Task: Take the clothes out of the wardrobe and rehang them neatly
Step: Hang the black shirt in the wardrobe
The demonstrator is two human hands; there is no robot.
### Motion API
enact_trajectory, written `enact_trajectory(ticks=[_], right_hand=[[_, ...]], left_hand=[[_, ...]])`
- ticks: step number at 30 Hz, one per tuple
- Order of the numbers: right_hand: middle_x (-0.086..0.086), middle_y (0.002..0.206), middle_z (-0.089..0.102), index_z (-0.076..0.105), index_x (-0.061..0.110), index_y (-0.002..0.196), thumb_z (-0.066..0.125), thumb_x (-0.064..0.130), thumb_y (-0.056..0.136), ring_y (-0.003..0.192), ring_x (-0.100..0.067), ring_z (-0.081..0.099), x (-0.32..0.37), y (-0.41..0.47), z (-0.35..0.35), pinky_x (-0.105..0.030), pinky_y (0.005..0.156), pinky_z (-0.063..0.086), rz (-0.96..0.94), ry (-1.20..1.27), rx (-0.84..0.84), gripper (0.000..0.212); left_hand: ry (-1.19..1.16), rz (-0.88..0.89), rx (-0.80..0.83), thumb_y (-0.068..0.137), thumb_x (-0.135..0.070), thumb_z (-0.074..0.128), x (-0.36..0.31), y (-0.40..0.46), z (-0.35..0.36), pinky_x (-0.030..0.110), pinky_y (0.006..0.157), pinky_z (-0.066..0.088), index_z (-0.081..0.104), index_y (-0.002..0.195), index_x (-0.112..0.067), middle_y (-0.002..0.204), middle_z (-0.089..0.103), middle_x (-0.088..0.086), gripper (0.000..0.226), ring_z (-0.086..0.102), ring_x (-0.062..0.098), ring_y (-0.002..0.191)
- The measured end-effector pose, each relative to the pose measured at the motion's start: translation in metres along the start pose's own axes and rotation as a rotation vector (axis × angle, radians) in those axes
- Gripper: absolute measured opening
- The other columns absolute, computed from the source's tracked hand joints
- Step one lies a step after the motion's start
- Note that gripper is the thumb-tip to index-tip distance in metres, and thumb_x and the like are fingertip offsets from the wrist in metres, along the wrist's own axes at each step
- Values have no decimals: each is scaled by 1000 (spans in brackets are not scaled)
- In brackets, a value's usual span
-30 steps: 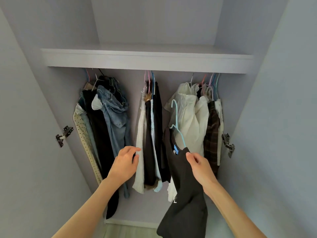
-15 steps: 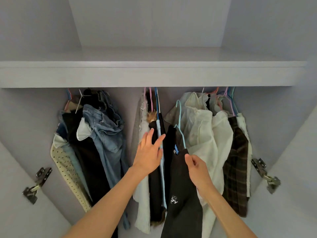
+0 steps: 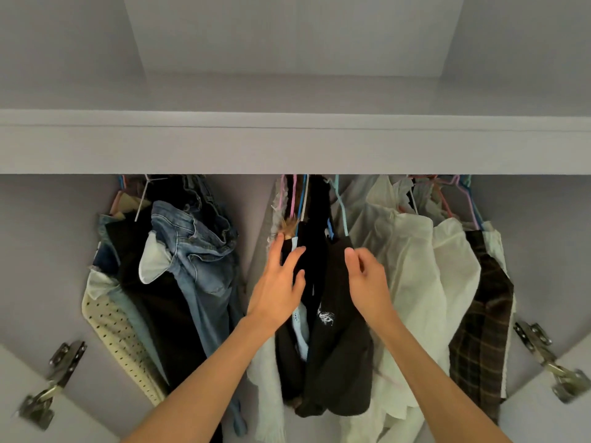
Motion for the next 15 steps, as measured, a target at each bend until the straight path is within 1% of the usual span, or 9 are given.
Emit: enact_trajectory(ticks=[1, 2, 3, 4, 6, 8, 10, 13, 15], right_hand=[[6, 57, 35, 38, 17, 65, 42, 22, 99, 51, -5, 38, 4, 9, 4, -16, 53, 31, -8, 0, -5, 34], [5, 57, 36, 38, 16, 65, 42, 22, 99, 51, -6, 38, 7, 18, 10, -18, 53, 31, -5, -5, -6, 35], [3, 58, 38, 37, 15, 65, 41, 22, 99, 53, -8, 38, 9, 27, 16, -22, 53, 29, 10, -13, -6, 35], [1, 59, 39, 36, 15, 64, 40, 22, 99, 54, -9, 38, 8, 35, 21, -25, 54, 27, 38, -27, -12, 36], [-3, 64, 44, 33, 16, 62, 38, 22, 100, 59, -19, 44, 2, 47, 28, -29, 60, 28, 101, -61, -34, 38], [-13, 81, 52, 31, 18, 63, 37, 22, 100, 76, -32, 52, -6, 54, 33, -29, 66, 31, 144, -120, -43, 38], [-19, 91, 54, 37, 13, 70, 35, 22, 100, 88, -38, 55, -8, 57, 39, -31, 67, 32, 157, -178, -3, 32], [-22, 93, 57, 46, 2, 94, 30, 21, 102, 92, -39, 57, -1, 57, 55, -31, 63, 32, 137, -227, 107, 26], [-24, 99, 59, 48, -2, 100, 30, 22, 102, 94, -39, 57, 4, 55, 68, -31, 65, 36, 113, -256, 164, 30]], left_hand=[[-10, -21, 14, 95, -27, 47, 3, -1, -1, 23, 59, 42, 32, 141, -28, 156, 4, 2, 48, 60, 21, 84], [-29, -48, 25, 95, -29, 47, 6, -2, -2, 25, 61, 45, 26, 143, -30, 156, 4, 0, 53, 60, 21, 80], [-64, -79, 32, 94, -31, 48, 10, -3, -4, 29, 69, 49, 20, 145, -30, 156, 5, -2, 59, 61, 23, 88], [-110, -110, 35, 94, -32, 49, 14, -4, -5, 32, 81, 49, 14, 147, -29, 156, 8, -3, 64, 58, 24, 105], [-167, -167, 43, 94, -35, 50, 22, -5, -7, 32, 98, 38, 6, 148, -23, 155, 15, -2, 71, 41, 21, 129], [-171, -232, 79, 94, -38, 48, 29, -6, -5, 29, 100, 35, 4, 149, -20, 152, 26, 3, 72, 38, 21, 131], [-178, -269, 104, 94, -40, 48, 32, -6, -4, 28, 97, 36, 5, 149, -19, 148, 33, 5, 72, 44, 21, 126], [-210, -270, 100, 93, -40, 50, 34, -6, -3, 21, 94, 35, 6, 149, -18, 148, 35, 4, 74, 48, 18, 123], [-259, -265, 109, 92, -39, 51, 35, -7, 2, 13, 95, 27, 7, 149, -18, 149, 32, 1, 75, 42, 14, 128]])
Point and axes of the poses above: each hand's wrist, its own y-axis towards the middle knuckle, its own z-axis out of the palm, x = y × z, the point moved 9 cm from there along y, towards the middle knuckle
